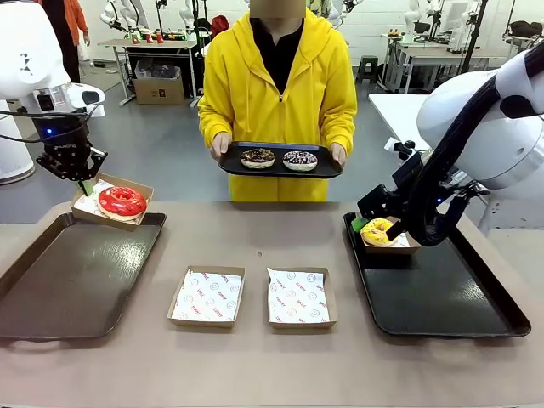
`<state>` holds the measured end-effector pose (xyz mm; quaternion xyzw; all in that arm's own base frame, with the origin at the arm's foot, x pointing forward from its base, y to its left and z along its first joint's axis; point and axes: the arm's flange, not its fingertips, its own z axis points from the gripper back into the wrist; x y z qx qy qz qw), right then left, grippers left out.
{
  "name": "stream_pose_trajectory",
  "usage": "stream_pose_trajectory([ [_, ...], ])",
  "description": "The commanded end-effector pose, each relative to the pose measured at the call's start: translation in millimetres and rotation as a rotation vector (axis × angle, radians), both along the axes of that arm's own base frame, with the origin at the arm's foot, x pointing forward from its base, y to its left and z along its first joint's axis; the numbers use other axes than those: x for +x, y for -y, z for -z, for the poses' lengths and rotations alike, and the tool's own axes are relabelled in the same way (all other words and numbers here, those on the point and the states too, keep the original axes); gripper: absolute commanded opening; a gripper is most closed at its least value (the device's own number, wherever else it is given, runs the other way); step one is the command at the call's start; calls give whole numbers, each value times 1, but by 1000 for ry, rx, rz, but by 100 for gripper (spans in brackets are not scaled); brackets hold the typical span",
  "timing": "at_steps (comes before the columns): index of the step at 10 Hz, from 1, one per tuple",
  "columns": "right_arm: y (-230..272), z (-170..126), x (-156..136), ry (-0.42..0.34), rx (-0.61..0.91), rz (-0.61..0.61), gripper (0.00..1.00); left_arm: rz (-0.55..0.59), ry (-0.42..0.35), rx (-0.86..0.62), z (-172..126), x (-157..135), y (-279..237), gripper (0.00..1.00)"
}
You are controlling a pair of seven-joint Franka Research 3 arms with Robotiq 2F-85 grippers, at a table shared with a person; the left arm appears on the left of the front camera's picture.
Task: Individually package the donuts and arrange them on the tray.
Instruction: Place the picked Paper togo box on the Handle tray while simultaneously picking up another Paper togo box from the table with the other hand.
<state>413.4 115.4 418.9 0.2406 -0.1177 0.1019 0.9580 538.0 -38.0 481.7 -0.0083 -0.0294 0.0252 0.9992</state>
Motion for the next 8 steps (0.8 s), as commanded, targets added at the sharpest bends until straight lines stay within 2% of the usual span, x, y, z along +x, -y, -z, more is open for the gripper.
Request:
stream_pose_trajectory([
  [1,-1,-1,-1,3,-10,1,100,-10,3,-3,-1,0,1,1],
  [5,1,0,0,0,1,2,100,0,0,0,0,0,0,1],
  [8,-55,10,-13,-100,-182,68,100,76,36,27,11,-13,-26,1],
])
